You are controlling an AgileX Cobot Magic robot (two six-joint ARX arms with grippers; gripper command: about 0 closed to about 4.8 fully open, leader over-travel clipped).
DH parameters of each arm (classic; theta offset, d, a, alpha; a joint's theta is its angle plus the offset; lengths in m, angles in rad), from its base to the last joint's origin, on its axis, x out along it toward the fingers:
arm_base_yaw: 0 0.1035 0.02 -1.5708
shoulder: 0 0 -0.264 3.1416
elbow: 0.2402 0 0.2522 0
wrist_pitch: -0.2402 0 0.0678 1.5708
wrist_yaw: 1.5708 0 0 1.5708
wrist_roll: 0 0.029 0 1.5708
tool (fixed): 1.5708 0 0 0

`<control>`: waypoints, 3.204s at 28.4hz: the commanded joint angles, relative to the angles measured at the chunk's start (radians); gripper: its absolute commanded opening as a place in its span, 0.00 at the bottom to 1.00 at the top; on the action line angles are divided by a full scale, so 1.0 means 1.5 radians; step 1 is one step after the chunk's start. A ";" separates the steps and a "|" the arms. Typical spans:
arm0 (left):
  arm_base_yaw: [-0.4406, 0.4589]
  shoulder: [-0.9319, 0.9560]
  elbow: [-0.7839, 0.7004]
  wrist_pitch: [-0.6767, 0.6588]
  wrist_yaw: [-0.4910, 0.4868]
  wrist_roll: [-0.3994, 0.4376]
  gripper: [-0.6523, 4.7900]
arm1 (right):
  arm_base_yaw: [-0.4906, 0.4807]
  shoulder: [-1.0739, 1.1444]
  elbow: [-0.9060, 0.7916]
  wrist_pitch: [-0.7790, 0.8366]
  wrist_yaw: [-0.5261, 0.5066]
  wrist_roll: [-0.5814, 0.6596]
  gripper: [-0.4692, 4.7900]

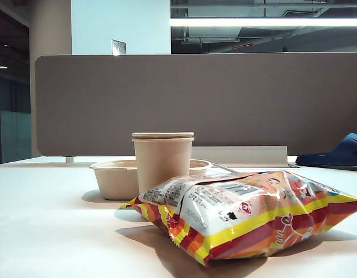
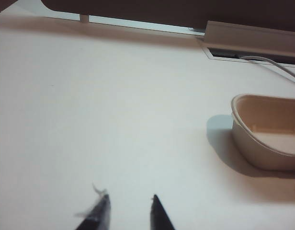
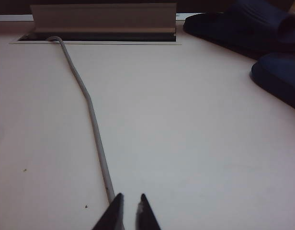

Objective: Pick up a bag of chips and put them in the box.

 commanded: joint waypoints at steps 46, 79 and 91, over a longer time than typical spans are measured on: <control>-0.001 0.002 0.134 0.065 0.395 -0.296 0.15 | 0.097 0.000 0.056 0.040 -0.247 0.343 0.08; -0.094 0.289 0.376 -0.162 0.541 -0.171 0.15 | 0.328 0.485 0.340 -0.147 -0.085 0.250 0.08; -0.431 0.446 0.376 -0.157 0.178 -0.053 0.16 | 0.326 0.594 0.353 -0.146 -0.071 0.254 0.08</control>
